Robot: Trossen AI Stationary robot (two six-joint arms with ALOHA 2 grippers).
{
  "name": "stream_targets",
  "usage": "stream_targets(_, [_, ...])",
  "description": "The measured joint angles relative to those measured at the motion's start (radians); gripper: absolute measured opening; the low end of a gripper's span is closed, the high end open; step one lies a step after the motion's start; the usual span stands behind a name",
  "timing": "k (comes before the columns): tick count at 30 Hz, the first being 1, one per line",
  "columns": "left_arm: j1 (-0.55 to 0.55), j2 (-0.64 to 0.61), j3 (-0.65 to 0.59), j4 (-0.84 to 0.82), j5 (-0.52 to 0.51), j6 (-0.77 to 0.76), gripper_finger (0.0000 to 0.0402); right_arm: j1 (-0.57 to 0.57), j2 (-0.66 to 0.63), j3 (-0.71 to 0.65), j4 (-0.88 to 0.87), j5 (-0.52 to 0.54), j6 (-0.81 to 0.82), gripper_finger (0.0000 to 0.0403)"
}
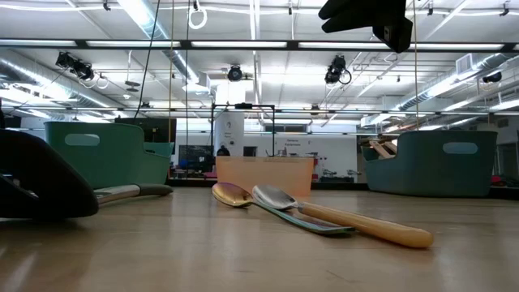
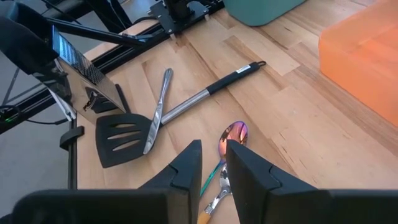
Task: Pick & Place Kitchen Items
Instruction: Put the gold spoon into the green bin
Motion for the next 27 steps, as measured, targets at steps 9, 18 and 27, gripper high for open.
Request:
stream_targets(9, [0.056,-0.244,-0.258,0.091,-0.021,-0.087,0.0009,0.000,0.000,0.000,0.010,0.001,0.000,0.0084])
stream_targets(18, [0.155,-0.369,-0.332,0.138,-0.050,-0.055,0.0009,0.000,0.000,0.000,0.016,0.020,-0.019,0.0084])
stream_targets(27, [0.393,-0.375,-0.334,0.130,0.020,0.080,0.0009,0.000,0.000,0.000,0.016,0.019,-0.024,0.0084])
